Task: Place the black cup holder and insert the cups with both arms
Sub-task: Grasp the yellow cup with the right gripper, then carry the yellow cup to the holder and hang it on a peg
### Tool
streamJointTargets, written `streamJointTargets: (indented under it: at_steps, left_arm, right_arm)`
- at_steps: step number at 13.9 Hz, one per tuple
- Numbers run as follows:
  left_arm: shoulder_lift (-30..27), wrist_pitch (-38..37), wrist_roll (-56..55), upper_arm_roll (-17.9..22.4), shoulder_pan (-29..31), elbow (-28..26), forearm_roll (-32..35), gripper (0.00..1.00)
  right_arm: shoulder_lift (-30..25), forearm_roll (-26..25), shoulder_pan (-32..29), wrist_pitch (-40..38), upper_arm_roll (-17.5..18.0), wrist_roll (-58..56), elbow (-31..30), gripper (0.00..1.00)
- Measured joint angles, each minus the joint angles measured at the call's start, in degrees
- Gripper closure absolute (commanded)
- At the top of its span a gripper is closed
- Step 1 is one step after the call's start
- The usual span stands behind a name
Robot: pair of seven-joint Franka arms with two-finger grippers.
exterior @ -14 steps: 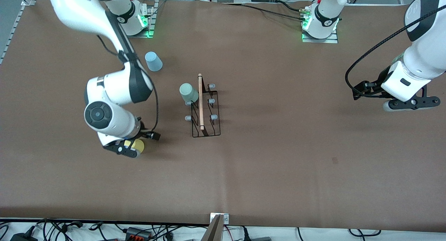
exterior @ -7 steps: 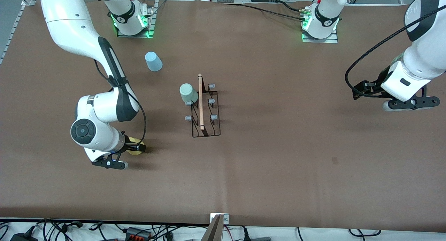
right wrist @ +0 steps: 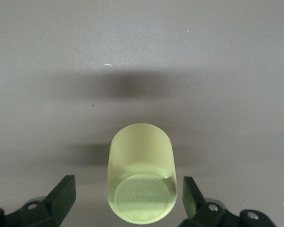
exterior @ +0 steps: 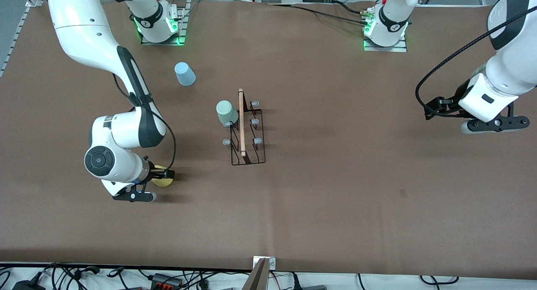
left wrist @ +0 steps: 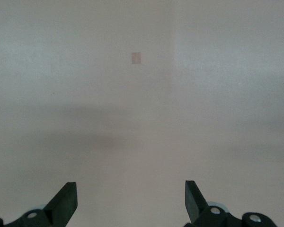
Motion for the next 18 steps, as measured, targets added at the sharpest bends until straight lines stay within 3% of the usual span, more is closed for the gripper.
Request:
streamJointTargets:
  at_steps: [3,4,7,8,11,13,15,18]
  left_arm:
    - [0.02,-0.01,0.02,0.02,0.0,0.0,0.0,0.0]
    - [0.03,-0.01,0.02,0.02,0.0,0.0,0.0,0.0]
    - [0.03,-0.01,0.03,0.03,0.01,0.0,0.0,0.0]
    - [0.04,-0.01,0.03,0.03,0.01,0.0,0.0,0.0]
    - [0.08,-0.01,0.04,0.06,0.01,0.0,0.0,0.0]
    - [0.11,-0.01,0.04,0.09,0.02,0.0,0.0,0.0]
    - [0.13,-0.01,0.04,0.12,0.02,0.01,0.0,0.0]
    - [0.13,-0.01,0.04,0.16,0.03,0.01,0.0,0.0]
  right_arm:
    - [0.34,-1.22,-0.16,-0.3,0.0,-0.28,0.0,0.02]
    - [0.62,-1.28,-0.18,-0.29,0.0,-0.31,0.0,0.11]
    - [1.41,-1.29,-0.26,-0.26,0.0,-0.56,0.0,0.57]
    - [1.53,-1.29,-0.33,-0.26,0.0,-0.64,0.01,0.67]
    - [1.43,-1.29,-0.37,-1.66,0.14,-0.93,2.47,0.7]
    - [1.26,-1.29,-0.32,-7.01,1.45,-1.33,8.23,0.7]
    - [0.74,-1.26,-0.23,-13.09,4.97,-1.34,15.03,0.7]
    - [-0.58,-1.26,0.13,-17.3,11.35,0.21,18.46,0.7]
